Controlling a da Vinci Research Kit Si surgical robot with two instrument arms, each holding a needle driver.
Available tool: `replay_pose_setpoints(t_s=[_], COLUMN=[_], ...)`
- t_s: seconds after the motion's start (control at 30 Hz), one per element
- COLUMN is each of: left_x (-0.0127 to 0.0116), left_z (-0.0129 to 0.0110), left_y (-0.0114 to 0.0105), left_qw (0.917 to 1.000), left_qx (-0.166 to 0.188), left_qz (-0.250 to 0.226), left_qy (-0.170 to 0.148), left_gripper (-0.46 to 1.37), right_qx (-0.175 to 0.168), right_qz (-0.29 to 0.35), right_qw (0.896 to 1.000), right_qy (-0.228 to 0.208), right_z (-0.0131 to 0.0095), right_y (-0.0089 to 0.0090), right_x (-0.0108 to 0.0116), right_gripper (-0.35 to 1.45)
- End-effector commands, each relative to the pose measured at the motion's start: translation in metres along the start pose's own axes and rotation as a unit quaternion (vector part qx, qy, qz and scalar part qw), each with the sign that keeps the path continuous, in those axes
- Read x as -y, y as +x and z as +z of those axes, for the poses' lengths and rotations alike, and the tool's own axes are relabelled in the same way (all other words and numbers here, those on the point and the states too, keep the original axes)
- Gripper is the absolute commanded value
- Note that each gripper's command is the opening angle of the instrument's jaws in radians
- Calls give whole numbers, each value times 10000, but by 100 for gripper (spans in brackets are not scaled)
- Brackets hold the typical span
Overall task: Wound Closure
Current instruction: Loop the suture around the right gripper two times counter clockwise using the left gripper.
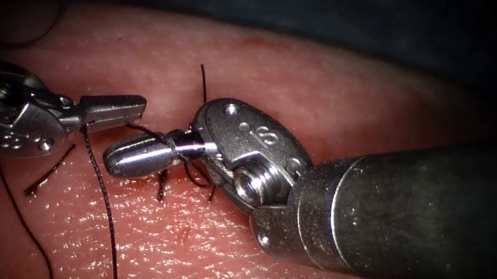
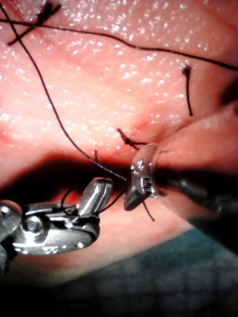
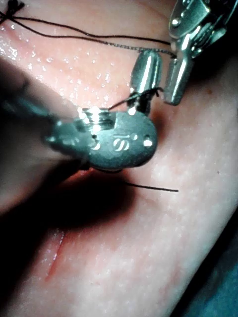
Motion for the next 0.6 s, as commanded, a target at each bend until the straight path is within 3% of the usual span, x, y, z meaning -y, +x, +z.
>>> replay_pose_setpoints(t_s=[0.03, 0.2, 0.33, 0.37, 0.43, 0.47, 0.53, 0.6], left_x=[-3, -14, -19, -21, -24, -25, -28, -31], left_z=[1, 6, 9, 10, 10, 11, 12, 12], left_y=[0, 6, 14, 17, 22, 25, 30, 35], left_qw=[10000, 9999, 9999, 9998, 9998, 9997, 9997, 9998], left_qx=[-20, -52, -81, -94, -107, -90, -87, -37], left_qz=[-25, -91, -131, -158, -154, -182, -177, -173], left_qy=[-9, 50, 68, 78, 91, 99, 113, 126], left_gripper=[-35, -35, -35, -35, -35, -35, -35, -35], right_qx=[-110, -764, -1051, -1168, -1311, -1345, -1403, -1440], right_qz=[34, 311, 426, 429, 433, 375, 222, 92], right_qw=[9999, 9940, 9889, 9865, 9833, 9827, 9815, 9805], right_qy=[-114, -718, -963, -1064, -1187, -1220, -1286, -1334], right_z=[1, 4, 4, 5, 6, 6, 6, 5], right_y=[1, 9, 17, 19, 20, 22, 24, 26], right_x=[0, -6, -9, -10, -10, -11, -14, -18], right_gripper=[-35, -35, -35, 24, 82, 101, 111, 109])
